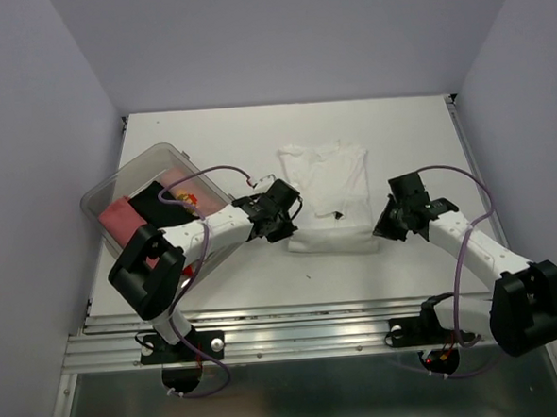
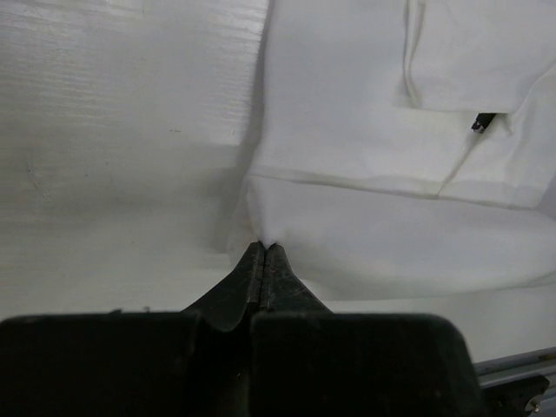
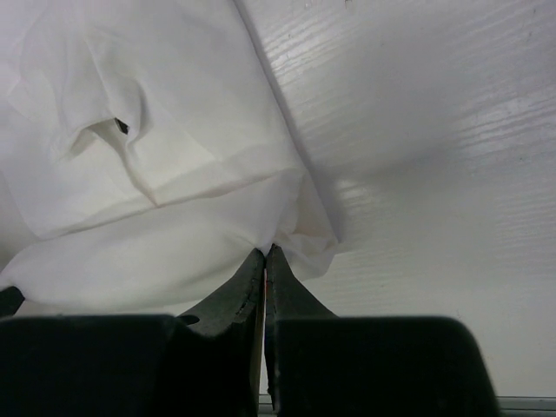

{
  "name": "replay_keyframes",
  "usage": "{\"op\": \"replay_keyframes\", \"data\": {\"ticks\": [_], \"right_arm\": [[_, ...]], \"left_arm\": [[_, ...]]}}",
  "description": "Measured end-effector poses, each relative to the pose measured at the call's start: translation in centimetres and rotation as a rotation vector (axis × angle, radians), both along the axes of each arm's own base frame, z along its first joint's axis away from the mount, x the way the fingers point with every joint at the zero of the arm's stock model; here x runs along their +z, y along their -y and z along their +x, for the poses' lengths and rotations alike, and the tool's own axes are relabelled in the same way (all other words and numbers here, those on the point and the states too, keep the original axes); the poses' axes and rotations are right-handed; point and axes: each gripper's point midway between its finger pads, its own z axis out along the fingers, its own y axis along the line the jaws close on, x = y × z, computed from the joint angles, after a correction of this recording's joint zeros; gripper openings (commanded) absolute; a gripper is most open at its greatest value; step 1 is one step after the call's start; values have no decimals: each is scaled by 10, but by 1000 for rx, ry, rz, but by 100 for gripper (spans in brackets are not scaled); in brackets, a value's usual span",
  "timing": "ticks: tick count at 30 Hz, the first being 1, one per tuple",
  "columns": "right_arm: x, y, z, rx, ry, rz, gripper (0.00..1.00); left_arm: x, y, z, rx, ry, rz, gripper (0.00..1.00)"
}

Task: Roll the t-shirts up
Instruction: Roll the T-shirt to the center of the board.

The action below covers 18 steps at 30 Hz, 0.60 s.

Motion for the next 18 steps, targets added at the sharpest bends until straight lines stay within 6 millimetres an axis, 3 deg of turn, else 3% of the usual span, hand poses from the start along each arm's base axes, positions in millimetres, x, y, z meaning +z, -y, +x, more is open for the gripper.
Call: {"op": "replay_keyframes", "data": {"ticks": [10,11,12,15,16,18], "right_arm": [[-9,2,29,-22,23,-44,7],[-11,3,32,-25,27,-51,8],[-12,3,34,-27,31,-56,13],[-17,5,40,-33,33,-73,28],[-19,5,41,-37,33,-78,30],[-21,7,43,-39,33,-89,31]], "left_arm": [[-12,7,23,6,14,38,0],[-14,8,25,4,16,41,4],[-17,9,27,3,16,48,14],[-24,11,34,3,16,68,29],[-25,11,36,2,18,75,37],[-26,10,37,-2,21,84,44]]}}
